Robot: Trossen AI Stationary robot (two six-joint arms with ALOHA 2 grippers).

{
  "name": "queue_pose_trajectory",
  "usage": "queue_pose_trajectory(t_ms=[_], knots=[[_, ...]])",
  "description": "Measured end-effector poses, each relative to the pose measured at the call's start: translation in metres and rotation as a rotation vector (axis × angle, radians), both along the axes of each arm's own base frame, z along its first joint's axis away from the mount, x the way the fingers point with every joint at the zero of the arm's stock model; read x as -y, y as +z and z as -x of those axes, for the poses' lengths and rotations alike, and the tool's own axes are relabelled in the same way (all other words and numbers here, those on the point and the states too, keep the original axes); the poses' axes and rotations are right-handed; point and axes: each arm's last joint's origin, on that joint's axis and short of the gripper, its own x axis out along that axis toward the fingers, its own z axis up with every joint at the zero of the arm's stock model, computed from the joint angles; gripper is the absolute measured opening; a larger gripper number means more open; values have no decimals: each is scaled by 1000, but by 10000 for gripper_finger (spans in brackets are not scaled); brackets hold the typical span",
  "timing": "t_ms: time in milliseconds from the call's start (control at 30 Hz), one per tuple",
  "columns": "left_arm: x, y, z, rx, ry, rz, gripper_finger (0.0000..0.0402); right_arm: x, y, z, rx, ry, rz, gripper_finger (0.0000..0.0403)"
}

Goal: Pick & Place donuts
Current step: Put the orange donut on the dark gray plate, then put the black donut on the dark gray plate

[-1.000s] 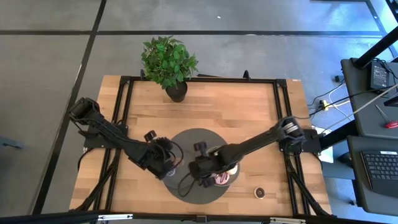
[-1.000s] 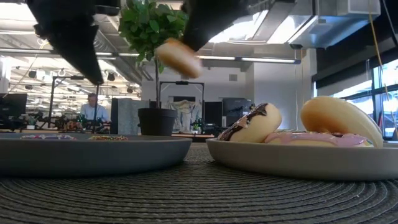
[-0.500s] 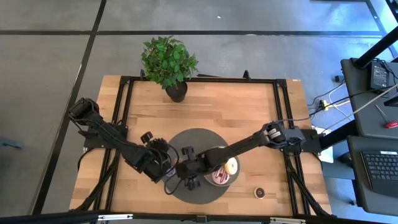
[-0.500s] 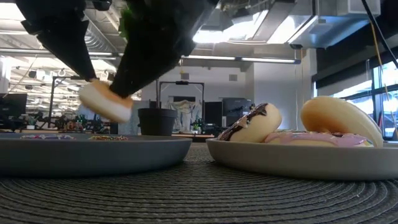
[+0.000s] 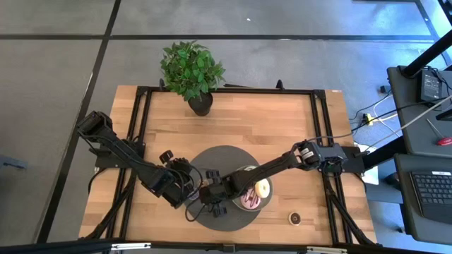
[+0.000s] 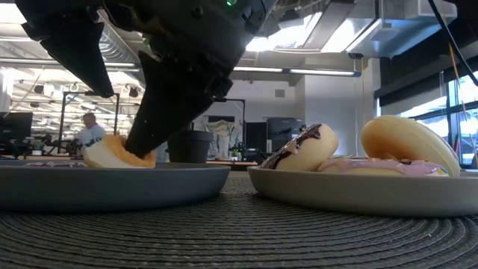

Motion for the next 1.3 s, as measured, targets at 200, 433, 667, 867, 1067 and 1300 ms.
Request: queue_pose_trajectory(t_ms=[200, 433, 667, 867, 1067, 1300], knots=[[0, 0, 0, 0, 0, 0, 152, 0, 1, -1, 13, 0, -3, 34], [0, 0, 0, 0, 0, 0, 148, 2, 1, -2, 16, -4, -4, 59], [0, 0, 0, 0, 0, 0, 152, 7, 1, -4, 14, -16, -4, 94], [0, 0, 0, 0, 0, 0, 149, 9, 0, -4, 10, -23, -1, 114], [0, 0, 0, 0, 0, 0, 150, 13, 11, 5, -49, -27, 20, 117], [0, 0, 0, -1, -1, 2, 151, 5, 59, 32, -55, -33, 54, 117]])
